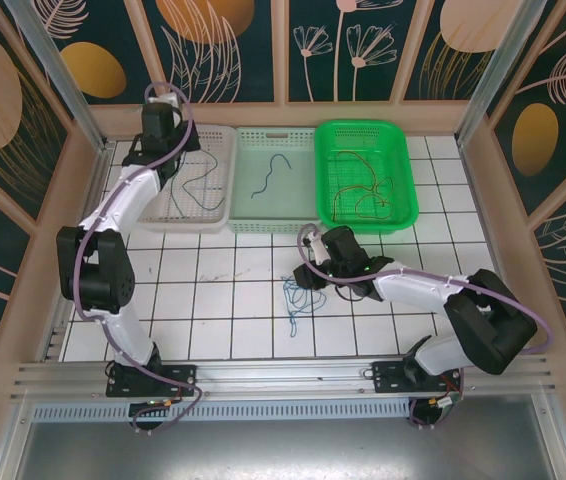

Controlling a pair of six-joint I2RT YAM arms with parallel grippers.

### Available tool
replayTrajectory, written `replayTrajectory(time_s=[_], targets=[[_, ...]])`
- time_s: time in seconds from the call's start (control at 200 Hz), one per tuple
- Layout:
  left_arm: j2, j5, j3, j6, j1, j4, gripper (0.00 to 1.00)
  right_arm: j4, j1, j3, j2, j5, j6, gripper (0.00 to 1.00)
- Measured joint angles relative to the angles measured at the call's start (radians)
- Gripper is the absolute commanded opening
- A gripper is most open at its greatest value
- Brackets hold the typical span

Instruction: Untangle the cables

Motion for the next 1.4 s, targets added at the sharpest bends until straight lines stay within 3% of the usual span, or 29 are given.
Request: replayTrajectory(time_s=[0.195, 0.26, 0.395, 0.505, 0.631, 0.886, 1.036, 1.131, 1.216, 1.281, 1.401], targets=[[0.096, 0.039, 0.062, -0.001, 0.002, -0.031, 0.04, -0.087, 0.000, 0.005, -0.038, 0.012, 0.017, 0.58], [0.143, 0.049, 0.056, 0.000, 0.002, -0.061, 0.21, -0.122, 0.000, 0.011, -0.048, 0.017, 0.021, 0.65], [0.200, 0.065, 0.027, -0.011, 0.002, -0.119, 0.54, -0.195, 0.000, 0.039, -0.060, 0.016, 0.023, 0.67], [0.202, 0.067, 0.010, -0.026, 0.002, -0.138, 0.68, -0.231, 0.000, 0.056, -0.061, 0.015, 0.023, 0.66], [0.171, 0.053, -0.034, -0.037, 0.002, -0.116, 0.98, -0.262, 0.000, 0.056, -0.062, 0.013, 0.025, 0.58], [0.007, 0.013, -0.098, -0.052, 0.002, -0.072, 0.99, -0.297, 0.000, 0.101, 0.003, -0.008, 0.044, 0.27], [-0.136, -0.005, -0.160, -0.053, 0.002, -0.028, 0.98, -0.295, 0.000, 0.115, 0.042, -0.022, 0.045, 0.28], [-0.223, -0.004, -0.214, -0.054, 0.002, 0.010, 0.99, -0.298, 0.000, 0.119, 0.057, -0.026, 0.046, 0.45], [-0.287, 0.000, -0.267, -0.062, 0.000, 0.047, 0.98, -0.299, 0.000, 0.126, 0.074, -0.037, 0.048, 0.46], [-0.323, 0.000, -0.311, -0.068, -0.005, 0.072, 0.98, -0.299, 0.000, 0.135, 0.091, -0.048, 0.049, 0.38], [-0.390, -0.005, -0.406, -0.077, -0.038, 0.107, 0.99, -0.301, 0.000, 0.142, 0.119, -0.045, 0.059, 0.15]])
